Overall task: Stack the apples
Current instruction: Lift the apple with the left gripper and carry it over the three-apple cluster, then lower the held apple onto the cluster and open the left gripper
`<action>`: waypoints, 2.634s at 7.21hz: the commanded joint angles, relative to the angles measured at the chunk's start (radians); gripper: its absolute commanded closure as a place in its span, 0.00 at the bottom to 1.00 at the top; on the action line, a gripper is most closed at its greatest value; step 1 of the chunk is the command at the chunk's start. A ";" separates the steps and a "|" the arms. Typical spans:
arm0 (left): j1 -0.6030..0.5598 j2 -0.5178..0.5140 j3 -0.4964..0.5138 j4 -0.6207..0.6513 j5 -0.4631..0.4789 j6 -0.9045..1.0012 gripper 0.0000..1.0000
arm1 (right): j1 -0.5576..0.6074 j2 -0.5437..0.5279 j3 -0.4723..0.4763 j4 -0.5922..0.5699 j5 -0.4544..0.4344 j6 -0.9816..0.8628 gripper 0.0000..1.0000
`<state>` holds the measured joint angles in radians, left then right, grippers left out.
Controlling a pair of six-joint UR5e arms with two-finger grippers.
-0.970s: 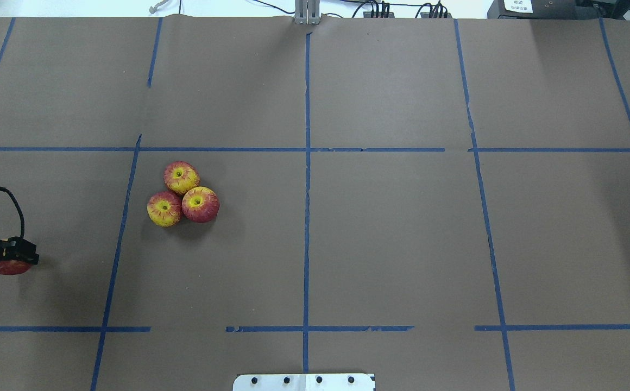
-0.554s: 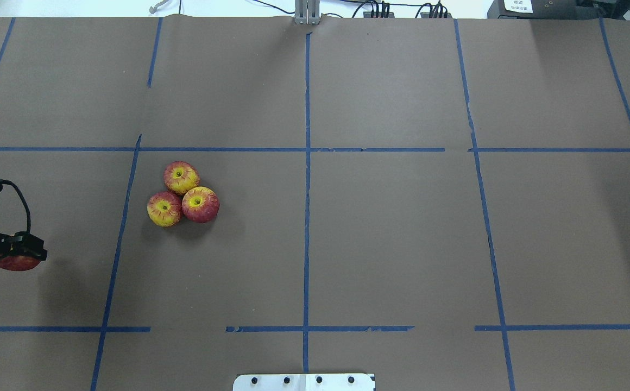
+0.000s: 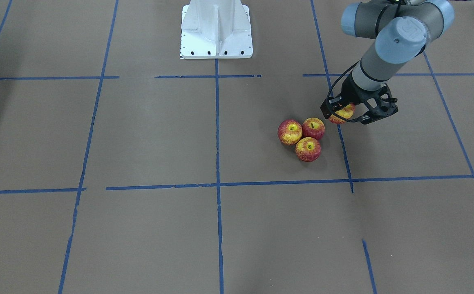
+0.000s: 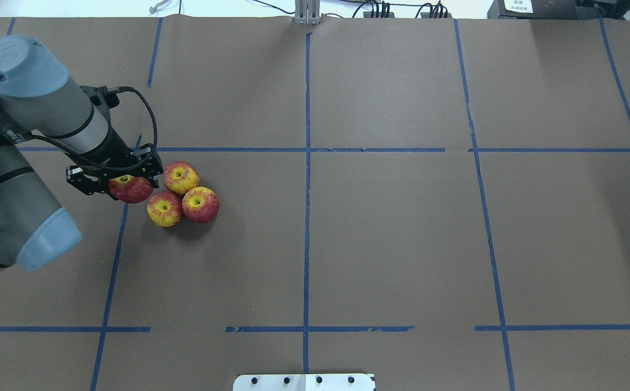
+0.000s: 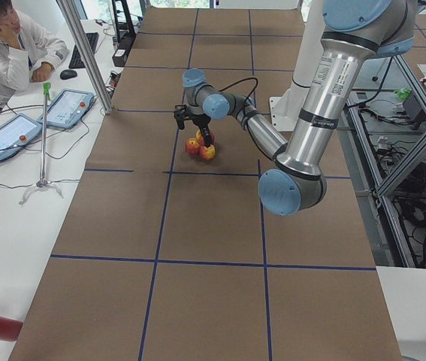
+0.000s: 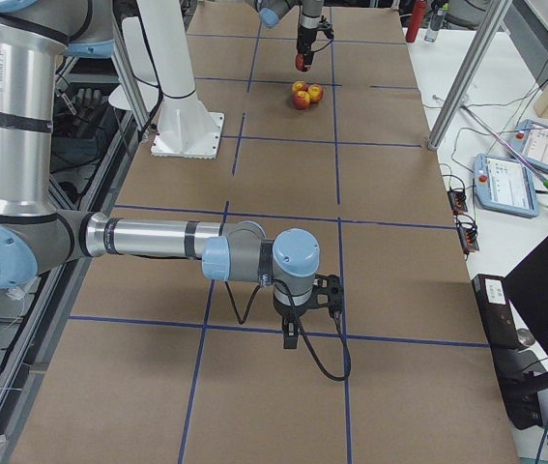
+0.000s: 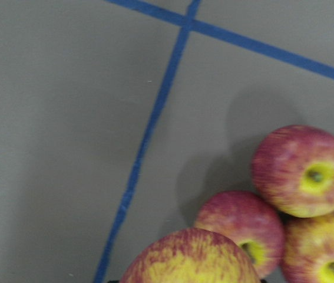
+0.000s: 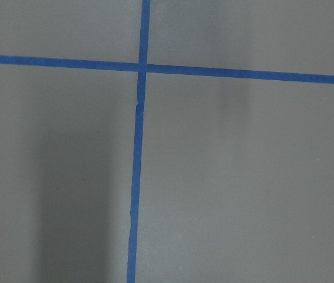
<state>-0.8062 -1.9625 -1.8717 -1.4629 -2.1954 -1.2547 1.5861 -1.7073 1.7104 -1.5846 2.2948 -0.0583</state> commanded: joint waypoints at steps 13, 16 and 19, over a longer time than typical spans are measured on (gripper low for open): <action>0.073 -0.099 0.169 -0.079 0.055 0.000 0.79 | 0.000 0.000 0.000 0.000 0.000 0.000 0.00; 0.073 -0.099 0.170 -0.079 0.057 0.001 0.47 | 0.000 0.000 0.000 0.000 0.000 0.000 0.00; 0.074 -0.098 0.163 -0.079 0.060 0.000 0.00 | 0.000 0.000 0.000 0.000 0.000 0.000 0.00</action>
<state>-0.7320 -2.0608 -1.7037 -1.5421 -2.1367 -1.2532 1.5861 -1.7073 1.7104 -1.5846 2.2948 -0.0583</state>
